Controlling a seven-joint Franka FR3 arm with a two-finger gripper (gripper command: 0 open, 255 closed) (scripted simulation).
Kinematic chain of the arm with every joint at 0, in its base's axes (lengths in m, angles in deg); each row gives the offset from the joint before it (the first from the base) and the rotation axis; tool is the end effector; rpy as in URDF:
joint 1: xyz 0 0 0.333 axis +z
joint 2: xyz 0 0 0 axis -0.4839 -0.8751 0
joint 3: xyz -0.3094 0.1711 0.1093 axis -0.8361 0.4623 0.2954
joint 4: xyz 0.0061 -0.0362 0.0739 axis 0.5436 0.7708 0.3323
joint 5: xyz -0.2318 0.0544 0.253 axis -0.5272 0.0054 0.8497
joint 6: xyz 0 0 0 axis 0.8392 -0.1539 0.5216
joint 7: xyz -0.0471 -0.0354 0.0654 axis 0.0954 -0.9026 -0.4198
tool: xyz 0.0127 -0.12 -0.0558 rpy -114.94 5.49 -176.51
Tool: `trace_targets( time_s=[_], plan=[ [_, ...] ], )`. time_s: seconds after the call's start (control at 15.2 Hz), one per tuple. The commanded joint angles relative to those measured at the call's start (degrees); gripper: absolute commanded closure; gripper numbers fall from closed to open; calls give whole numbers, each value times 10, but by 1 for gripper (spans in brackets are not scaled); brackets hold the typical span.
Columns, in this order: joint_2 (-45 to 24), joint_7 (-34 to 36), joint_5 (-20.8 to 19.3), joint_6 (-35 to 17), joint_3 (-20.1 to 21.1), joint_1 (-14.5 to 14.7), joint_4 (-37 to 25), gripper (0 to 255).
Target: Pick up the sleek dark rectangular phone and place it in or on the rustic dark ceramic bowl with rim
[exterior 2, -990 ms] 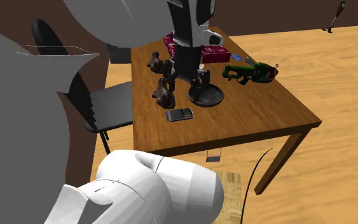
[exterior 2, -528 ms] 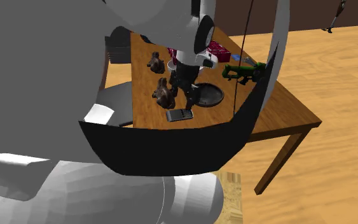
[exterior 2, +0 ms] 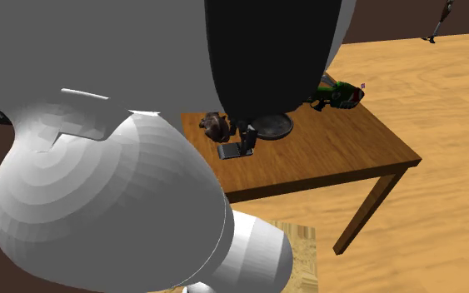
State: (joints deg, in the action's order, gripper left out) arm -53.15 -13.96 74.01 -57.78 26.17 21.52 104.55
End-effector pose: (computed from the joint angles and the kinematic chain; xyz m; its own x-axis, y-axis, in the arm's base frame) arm 0.3341 0.0072 0.4078 0.5180 -0.8287 -0.2118 -0.8486 -0.5290 -0.0058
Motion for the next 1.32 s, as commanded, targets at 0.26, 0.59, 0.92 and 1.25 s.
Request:
trace_targets(
  time_s=[0.26,0.59,0.92,1.25],
  plan=[
    [-23,-2,8,-43,2,8,20,0],
    [-23,-1,7,-43,-1,11,20,0],
    [-24,-1,7,-43,-1,11,19,255],
    [-24,-1,7,-43,-1,11,19,255]
  ],
)
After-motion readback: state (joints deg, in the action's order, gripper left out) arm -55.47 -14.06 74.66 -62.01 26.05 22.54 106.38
